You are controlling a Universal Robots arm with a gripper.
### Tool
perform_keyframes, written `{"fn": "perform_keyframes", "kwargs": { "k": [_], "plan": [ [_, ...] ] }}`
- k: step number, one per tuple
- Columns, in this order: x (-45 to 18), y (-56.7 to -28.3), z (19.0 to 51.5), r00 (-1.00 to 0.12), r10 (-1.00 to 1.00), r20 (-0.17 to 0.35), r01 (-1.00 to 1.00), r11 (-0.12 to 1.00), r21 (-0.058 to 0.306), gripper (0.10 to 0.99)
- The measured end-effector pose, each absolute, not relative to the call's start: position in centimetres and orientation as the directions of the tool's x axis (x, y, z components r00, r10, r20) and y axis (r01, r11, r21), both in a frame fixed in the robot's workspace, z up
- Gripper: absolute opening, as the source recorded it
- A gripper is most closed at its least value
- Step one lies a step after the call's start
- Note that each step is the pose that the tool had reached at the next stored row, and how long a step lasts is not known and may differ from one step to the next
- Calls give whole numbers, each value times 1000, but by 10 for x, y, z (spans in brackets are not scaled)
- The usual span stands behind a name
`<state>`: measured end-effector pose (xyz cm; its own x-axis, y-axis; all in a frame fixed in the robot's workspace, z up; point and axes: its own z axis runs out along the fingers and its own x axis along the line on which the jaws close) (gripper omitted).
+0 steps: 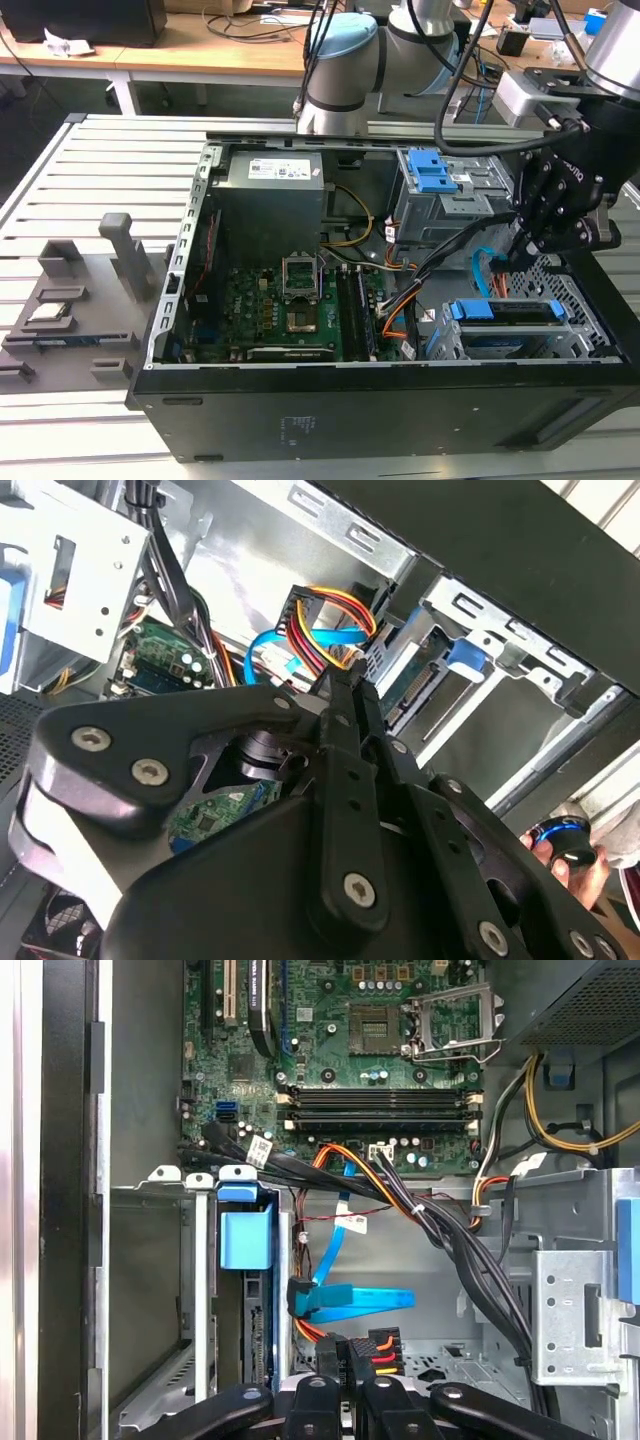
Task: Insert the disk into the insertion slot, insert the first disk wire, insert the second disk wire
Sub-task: 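Insert the first disk wire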
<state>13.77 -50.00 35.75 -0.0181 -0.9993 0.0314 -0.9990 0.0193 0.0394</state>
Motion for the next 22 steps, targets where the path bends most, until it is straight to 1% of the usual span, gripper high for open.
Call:
{"fn": "perform_keyframes", "kwargs": {
  "k": [6,11,16,22],
  "plan": [
    [138,-523,357,-18,-999,31,-999,19,39,161],
    [138,-535,356,-18,-999,31,-999,19,39,161],
    [141,-536,353,-18,-999,31,-999,19,39,161],
    [144,-536,347,-18,-1000,16,-999,19,40,161]
  ]
}}
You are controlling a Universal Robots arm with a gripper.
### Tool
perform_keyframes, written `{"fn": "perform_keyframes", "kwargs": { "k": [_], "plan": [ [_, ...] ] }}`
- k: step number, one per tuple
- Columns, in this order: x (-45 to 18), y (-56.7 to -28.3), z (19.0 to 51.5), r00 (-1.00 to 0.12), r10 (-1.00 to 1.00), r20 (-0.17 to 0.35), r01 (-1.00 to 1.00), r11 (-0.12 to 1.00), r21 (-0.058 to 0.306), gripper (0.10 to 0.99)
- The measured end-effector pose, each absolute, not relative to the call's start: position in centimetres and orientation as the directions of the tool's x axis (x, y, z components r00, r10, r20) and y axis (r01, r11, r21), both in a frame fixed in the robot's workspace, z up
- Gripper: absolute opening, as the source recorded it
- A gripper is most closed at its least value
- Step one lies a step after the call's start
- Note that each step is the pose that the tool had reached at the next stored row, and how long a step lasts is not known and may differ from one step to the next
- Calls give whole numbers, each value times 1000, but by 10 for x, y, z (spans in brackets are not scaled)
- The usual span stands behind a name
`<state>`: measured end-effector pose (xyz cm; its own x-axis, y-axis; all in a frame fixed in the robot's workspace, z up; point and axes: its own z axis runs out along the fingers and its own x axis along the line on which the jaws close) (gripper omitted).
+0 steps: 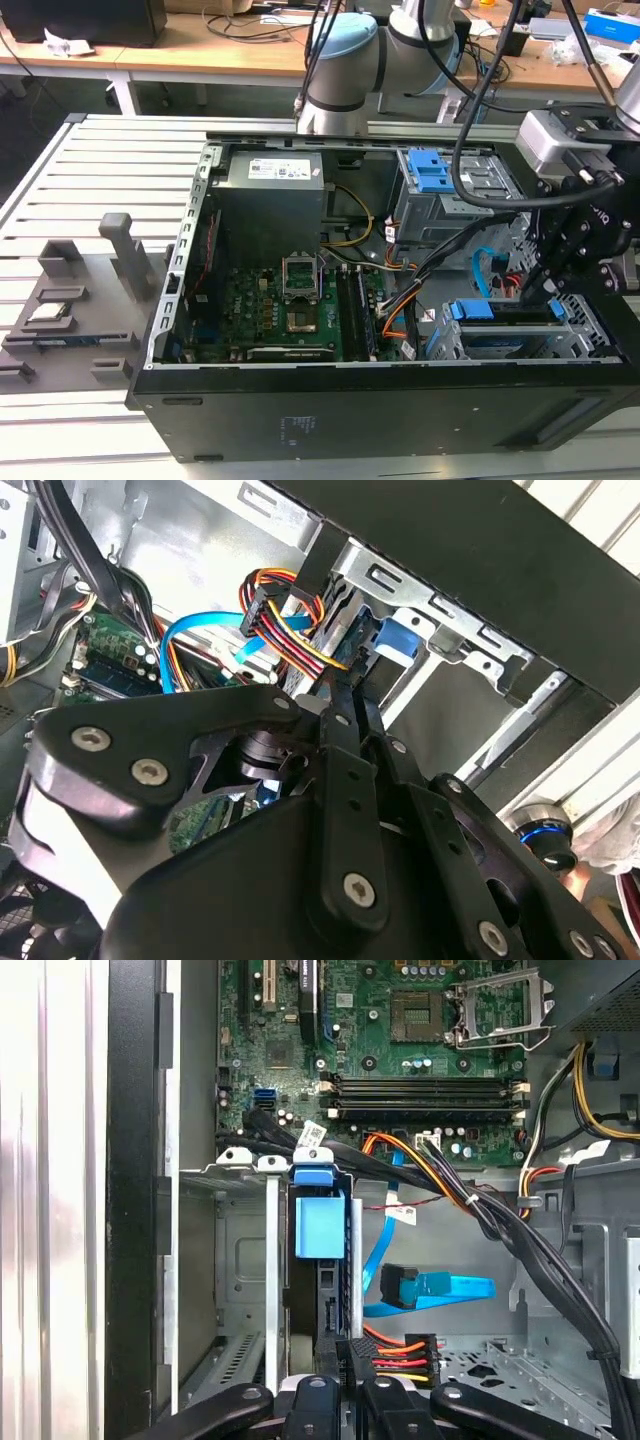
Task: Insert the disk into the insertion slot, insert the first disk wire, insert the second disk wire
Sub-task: 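Insert the first disk wire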
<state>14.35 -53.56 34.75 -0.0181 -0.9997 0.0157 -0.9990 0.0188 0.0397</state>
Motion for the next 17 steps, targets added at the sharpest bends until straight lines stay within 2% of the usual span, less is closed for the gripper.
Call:
{"fn": "perform_keyframes", "kwargs": {
  "k": [17],
  "plan": [
    [146,-540,340,-18,-1000,8,-999,18,40,161]
  ]
}}
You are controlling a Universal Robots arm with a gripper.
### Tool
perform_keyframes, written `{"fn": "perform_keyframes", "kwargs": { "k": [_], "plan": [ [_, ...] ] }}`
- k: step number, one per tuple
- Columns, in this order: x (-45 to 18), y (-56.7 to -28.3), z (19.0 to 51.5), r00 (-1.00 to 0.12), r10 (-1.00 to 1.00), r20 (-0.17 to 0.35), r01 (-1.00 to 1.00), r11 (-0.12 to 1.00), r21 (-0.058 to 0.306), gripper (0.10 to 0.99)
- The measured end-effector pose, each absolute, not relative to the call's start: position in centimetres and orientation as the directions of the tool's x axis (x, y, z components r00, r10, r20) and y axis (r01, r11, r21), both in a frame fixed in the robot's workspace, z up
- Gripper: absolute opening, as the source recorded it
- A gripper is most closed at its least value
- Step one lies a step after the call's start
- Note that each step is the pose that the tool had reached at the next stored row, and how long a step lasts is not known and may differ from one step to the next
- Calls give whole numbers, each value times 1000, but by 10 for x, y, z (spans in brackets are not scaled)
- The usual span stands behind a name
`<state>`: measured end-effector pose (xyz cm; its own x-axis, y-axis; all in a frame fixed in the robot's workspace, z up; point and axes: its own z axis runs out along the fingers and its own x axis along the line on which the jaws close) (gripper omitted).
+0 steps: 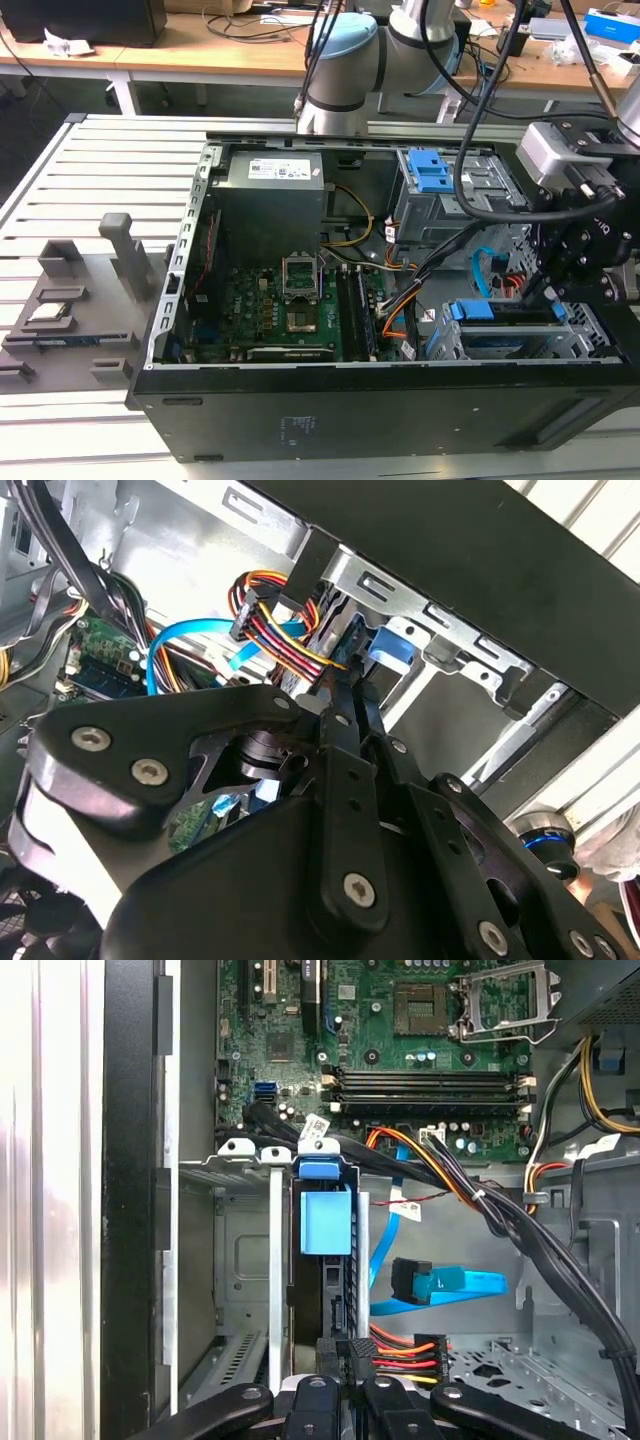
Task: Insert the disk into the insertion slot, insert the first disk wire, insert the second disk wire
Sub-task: 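Insert the first disk wire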
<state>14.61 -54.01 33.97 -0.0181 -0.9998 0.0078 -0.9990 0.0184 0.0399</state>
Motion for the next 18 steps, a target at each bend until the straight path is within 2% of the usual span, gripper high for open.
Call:
{"fn": "perform_keyframes", "kwargs": {
  "k": [4,5,11,12,14,18],
  "plan": [
    [146,-540,336,-18,-1000,3,-999,18,40,161],
    [146,-540,336,-18,-1000,6,-999,18,40,235],
    [146,-539,355,-18,-1000,7,-999,18,40,235],
    [146,-539,359,-18,-1000,7,-999,18,40,224],
    [146,-538,372,-18,-1000,7,-999,18,40,106],
    [146,-538,385,-18,-1000,7,-999,18,40,106]
  ]
}}
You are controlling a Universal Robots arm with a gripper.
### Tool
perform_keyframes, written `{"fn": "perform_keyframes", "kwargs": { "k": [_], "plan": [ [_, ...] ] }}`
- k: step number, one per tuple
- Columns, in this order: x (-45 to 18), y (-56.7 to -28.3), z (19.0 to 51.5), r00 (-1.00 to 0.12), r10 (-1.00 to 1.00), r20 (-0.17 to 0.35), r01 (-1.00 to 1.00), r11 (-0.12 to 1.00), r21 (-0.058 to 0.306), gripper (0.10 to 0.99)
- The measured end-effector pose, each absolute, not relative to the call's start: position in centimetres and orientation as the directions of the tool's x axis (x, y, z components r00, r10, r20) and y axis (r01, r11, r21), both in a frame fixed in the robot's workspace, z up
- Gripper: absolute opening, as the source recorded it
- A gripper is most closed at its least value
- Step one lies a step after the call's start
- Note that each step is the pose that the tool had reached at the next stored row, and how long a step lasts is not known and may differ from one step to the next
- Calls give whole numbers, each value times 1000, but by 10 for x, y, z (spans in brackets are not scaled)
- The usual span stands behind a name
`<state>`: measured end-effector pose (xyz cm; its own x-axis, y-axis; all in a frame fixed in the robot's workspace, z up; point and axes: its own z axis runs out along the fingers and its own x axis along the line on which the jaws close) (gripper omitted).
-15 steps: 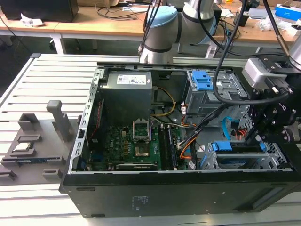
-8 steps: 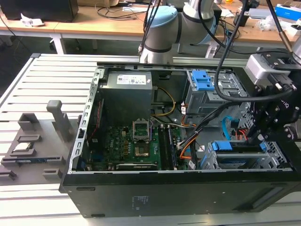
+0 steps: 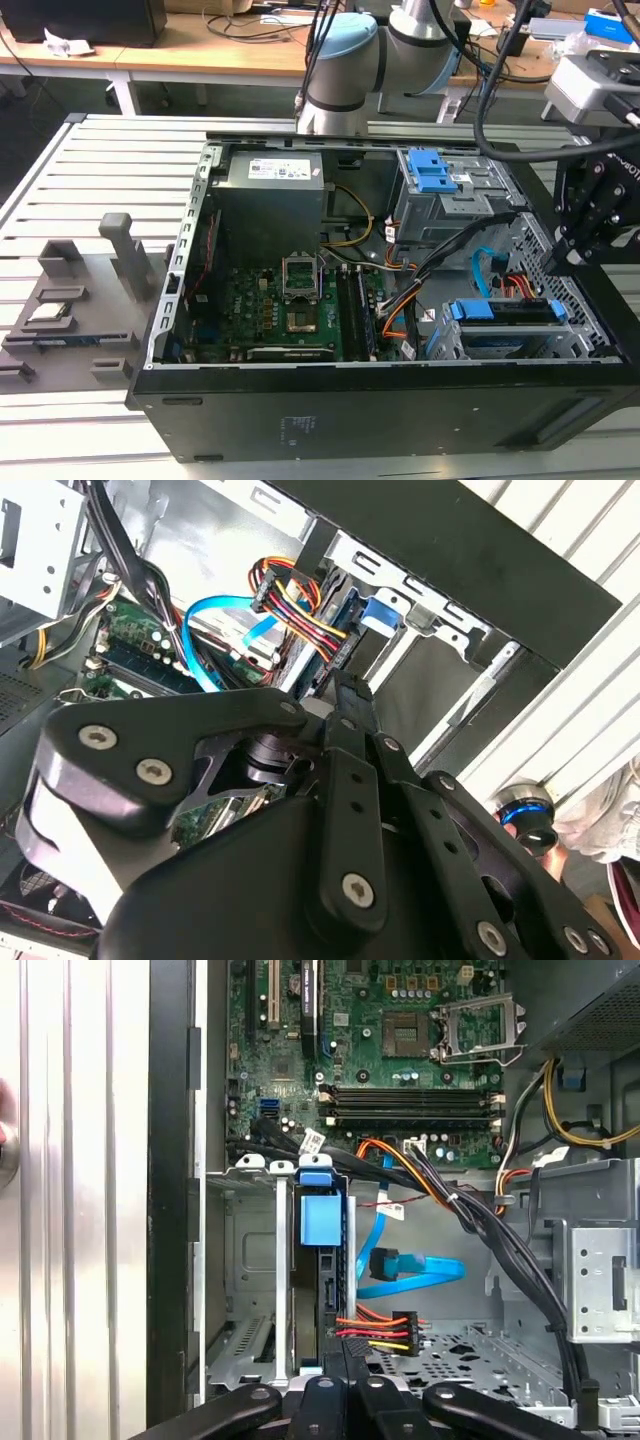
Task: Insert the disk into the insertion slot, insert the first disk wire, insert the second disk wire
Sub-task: 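Insert the first disk wire, then insert the second disk wire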
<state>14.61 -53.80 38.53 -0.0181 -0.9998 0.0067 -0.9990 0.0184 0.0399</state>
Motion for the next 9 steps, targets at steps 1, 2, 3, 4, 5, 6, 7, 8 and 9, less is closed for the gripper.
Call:
{"fn": "perform_keyframes", "kwargs": {
  "k": [1,2,3,4,5,6,7,8,9],
  "plan": [
    [146,-538,385,-18,-1000,7,-999,18,40,106],
    [146,-538,385,-18,-1000,7,-999,18,40,106],
    [146,-538,386,-18,-1000,7,-999,18,40,106],
    [146,-538,386,-18,-1000,7,-999,18,40,106],
    [146,-538,386,-18,-1000,7,-999,18,40,106],
    [146,-538,386,-18,-1000,7,-999,18,40,106],
    [146,-538,386,-18,-1000,7,-999,18,40,114],
    [146,-538,386,-18,-1000,7,-999,18,40,114],
    [146,-538,386,-18,-1000,7,-999,18,40,169]
  ]
}}
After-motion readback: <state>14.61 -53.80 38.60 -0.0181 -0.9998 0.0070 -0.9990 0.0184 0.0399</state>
